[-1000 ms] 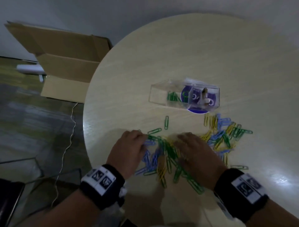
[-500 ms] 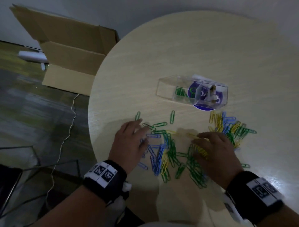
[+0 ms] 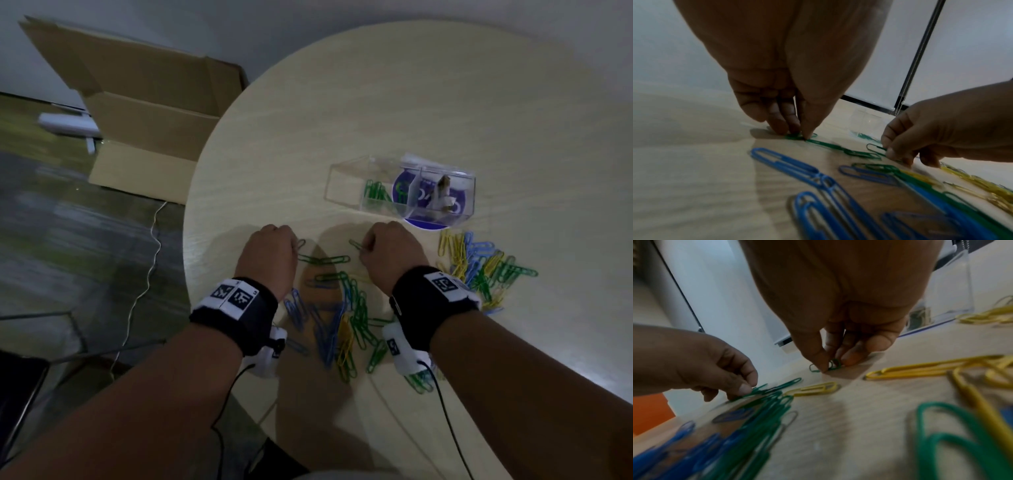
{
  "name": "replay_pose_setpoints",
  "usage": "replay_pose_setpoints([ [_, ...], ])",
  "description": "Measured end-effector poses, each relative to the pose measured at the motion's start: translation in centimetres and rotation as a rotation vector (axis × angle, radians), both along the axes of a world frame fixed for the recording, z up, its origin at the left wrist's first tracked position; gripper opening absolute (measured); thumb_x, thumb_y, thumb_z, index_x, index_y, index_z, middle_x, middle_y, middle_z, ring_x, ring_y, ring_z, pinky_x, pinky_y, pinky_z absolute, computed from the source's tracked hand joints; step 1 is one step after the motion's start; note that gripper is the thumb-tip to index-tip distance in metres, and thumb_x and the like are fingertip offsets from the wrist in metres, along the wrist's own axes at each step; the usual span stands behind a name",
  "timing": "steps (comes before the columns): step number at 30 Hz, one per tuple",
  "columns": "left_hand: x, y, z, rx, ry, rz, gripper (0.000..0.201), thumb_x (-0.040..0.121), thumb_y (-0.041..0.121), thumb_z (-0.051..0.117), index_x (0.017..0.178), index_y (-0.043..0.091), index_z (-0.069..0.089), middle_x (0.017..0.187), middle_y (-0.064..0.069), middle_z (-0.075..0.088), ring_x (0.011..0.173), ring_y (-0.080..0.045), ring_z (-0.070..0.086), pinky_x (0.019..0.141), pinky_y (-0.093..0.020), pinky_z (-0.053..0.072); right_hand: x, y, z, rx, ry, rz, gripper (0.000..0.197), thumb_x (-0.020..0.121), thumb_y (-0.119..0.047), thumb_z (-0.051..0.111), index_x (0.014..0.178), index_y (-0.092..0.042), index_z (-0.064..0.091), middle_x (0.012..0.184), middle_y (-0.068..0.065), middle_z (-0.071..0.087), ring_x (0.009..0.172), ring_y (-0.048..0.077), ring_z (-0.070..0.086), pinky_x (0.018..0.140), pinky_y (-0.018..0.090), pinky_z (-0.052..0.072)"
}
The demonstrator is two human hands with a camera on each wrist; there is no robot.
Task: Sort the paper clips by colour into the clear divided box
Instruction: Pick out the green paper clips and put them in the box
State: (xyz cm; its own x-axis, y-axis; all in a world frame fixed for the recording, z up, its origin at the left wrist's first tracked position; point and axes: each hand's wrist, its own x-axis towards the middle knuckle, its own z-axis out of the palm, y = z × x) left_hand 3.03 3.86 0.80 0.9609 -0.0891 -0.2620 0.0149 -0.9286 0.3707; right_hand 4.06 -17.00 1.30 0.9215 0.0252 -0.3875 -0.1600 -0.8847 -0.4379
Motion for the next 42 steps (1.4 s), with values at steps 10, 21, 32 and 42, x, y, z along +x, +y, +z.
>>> replay_pose_setpoints([
  [10,-2.0,0.4,0.3,-0.143,-0.058,-0.211,0.02,0.093,0.011,0.057,0.109,0.012,0.068,0.094,-0.007,0.06,0.089,-0.026,0.056,0.078,-0.03,0.04,-6.4,-4.1,0.6,-0.044,-0.146,0.427,0.039,0.08,-0.007,0.056,0.116,-0.019,0.066,0.09,0.012,0.057,0.083,0.037,0.057,0.073,0.04,0.048],
  [21,-2.7,1.1,-0.4,-0.007,-0.132,-0.218,0.01,0.085,0.012,0.063,0.096,0.013,0.064,0.098,-0.006,0.054,0.09,-0.028,0.052,0.072,-0.04,0.049,-6.5,-4.5,1.5,0.026,-0.105,-0.029,0.024,0.082,-0.016,0.056,0.105,-0.018,0.064,0.096,0.01,0.064,0.089,0.032,0.06,0.075,0.032,0.044],
  [32,-0.7,-2.6,-0.2,-0.077,-0.03,-0.356,0.027,0.093,0.019,0.059,0.12,0.015,0.063,0.104,-0.008,0.063,0.1,-0.029,0.055,0.082,-0.037,0.043,-6.3,-0.1,0.3,0.005,-0.025,0.128,0.023,0.083,-0.023,0.062,0.103,-0.011,0.057,0.102,0.012,0.054,0.094,0.036,0.056,0.077,0.039,0.045],
  [42,-0.2,-2.0,-0.4,0.004,-0.027,-0.305,0.007,0.095,0.021,0.055,0.1,0.017,0.057,0.1,-0.004,0.057,0.094,-0.024,0.051,0.075,-0.035,0.043,-5.8,-0.8,0.5,-0.016,-0.079,0.138,0.022,0.084,-0.017,0.059,0.104,-0.011,0.062,0.1,0.014,0.058,0.092,0.036,0.056,0.079,0.039,0.045],
])
